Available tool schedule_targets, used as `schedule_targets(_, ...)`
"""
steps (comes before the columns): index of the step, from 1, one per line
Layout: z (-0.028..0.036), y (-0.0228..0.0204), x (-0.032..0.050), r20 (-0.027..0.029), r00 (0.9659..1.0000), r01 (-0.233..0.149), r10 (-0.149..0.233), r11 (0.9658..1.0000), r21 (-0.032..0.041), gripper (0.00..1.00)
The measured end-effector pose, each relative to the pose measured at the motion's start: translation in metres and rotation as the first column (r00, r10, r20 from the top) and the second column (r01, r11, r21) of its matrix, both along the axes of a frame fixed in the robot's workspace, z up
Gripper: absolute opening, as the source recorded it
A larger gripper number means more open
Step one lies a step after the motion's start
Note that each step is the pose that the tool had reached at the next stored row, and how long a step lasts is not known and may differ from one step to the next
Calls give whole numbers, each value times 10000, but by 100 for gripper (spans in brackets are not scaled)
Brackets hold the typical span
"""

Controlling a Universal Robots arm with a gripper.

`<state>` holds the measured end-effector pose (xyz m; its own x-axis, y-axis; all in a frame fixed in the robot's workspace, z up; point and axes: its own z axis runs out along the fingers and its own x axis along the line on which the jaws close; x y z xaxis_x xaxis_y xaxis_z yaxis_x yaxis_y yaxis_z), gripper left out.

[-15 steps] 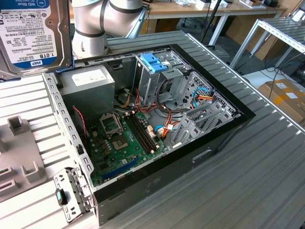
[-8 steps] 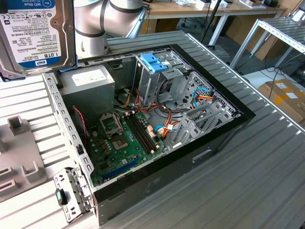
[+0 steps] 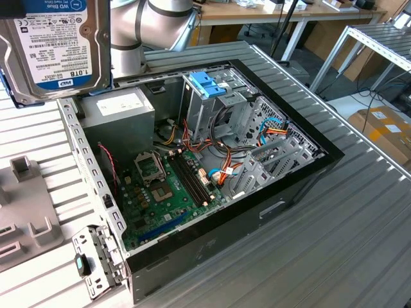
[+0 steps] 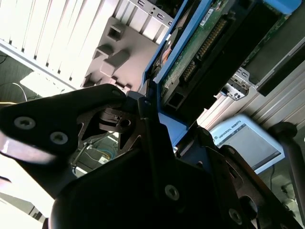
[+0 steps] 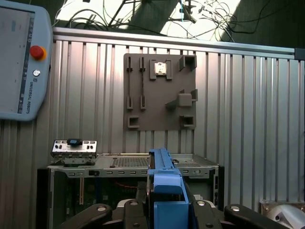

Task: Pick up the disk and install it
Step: 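Pick up the disk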

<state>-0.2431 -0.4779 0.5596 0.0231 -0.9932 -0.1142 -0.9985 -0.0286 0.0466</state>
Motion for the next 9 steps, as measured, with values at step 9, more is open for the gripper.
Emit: schedule_targets(9, -5, 0, 100, 1, 10000, 0, 0, 10000, 1, 37)
